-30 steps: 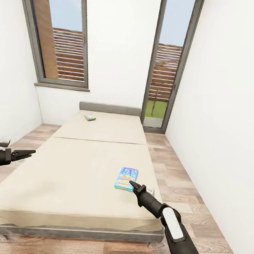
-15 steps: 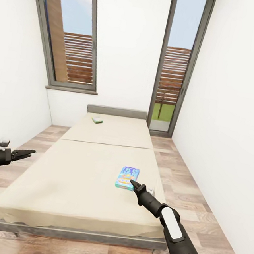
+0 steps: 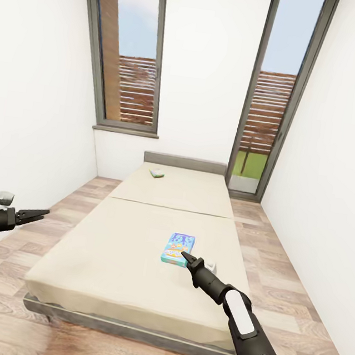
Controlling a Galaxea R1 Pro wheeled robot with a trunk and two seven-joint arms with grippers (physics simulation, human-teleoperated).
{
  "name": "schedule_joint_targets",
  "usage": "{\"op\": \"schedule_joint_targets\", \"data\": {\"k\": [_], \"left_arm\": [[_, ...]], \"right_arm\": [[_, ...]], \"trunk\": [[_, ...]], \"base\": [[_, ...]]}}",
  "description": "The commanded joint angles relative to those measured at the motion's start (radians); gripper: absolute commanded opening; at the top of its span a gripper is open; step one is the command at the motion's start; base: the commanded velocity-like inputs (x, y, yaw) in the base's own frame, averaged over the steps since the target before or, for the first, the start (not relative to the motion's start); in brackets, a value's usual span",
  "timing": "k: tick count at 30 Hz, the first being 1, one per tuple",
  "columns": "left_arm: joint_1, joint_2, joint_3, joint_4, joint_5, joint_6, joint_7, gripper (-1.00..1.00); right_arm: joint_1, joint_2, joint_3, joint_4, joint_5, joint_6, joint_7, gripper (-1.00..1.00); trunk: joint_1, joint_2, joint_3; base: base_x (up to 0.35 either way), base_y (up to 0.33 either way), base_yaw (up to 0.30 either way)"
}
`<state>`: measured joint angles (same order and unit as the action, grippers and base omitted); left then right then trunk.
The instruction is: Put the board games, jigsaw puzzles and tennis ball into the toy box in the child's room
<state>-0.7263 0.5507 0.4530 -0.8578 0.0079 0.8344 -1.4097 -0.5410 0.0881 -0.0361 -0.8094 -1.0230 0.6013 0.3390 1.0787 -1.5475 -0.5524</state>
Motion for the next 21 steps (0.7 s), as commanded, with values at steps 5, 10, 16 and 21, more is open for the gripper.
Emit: {"op": "schedule_joint_targets", "data": {"k": [5,10,16,21], "left_arm": [[-0.001,0.0,0.0,0.0,0.0,0.011,-0.003,1.0],[-0.001,0.0,0.0,0.0,0.0,0.01,-0.003,1.0],[-0.001,0.0,0.0,0.0,0.001,0.01,-0.003,1.0],[-0.001,0.0,0.0,0.0,0.001,0.01,-0.003,1.0]], "right_arm": [[-0.001,0.001,-0.004,0.001,-0.005,0.008,0.0,-1.0],[-0.001,0.002,-0.004,0.001,-0.005,0.008,0.0,-1.0],[-0.001,0.002,-0.004,0.001,-0.005,0.007,0.0,-1.0],[-0.001,0.002,-0.004,0.001,-0.005,-0.007,0.0,-1.0]], "trunk": [[-0.019,0.035,0.018],[-0.039,0.07,0.037],[-0.062,0.112,0.06],[-0.081,0.147,0.079]], "base": [[0.0,0.0,0.269],[0.0,0.0,0.27],[0.0,0.0,0.27],[0.0,0.0,0.271]]}}
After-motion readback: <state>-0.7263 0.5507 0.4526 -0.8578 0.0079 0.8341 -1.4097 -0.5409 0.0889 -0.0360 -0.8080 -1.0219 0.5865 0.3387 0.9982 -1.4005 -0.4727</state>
